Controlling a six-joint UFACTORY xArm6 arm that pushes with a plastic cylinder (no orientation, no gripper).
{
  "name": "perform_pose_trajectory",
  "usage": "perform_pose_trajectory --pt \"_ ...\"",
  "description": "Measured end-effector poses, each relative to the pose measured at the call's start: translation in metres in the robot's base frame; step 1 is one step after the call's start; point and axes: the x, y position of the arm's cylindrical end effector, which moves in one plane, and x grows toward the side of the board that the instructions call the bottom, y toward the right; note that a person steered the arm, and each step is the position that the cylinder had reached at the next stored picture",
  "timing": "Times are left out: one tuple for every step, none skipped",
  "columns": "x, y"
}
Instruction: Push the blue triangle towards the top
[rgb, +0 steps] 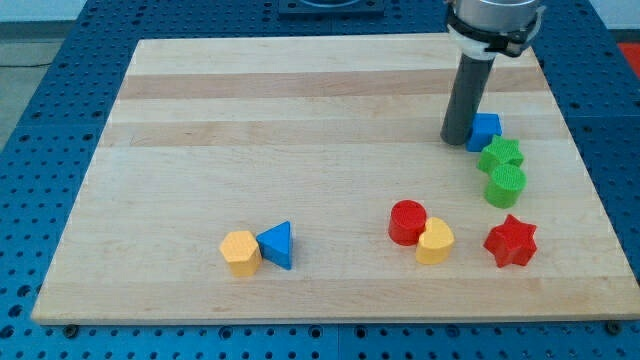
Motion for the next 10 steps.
perform_pose_trajectory --pt "0.0 -0.005" --pt "0.0 -0.004" --pt "0.0 0.003" --pt "0.0 0.003" --pt "0.0 -0.024" --pt "0.029 -0.095" --pt "0.083 -0.19" --pt "0.141 -0.29" --pt "0.192 -0.362" --pt "0.213 -0.325"
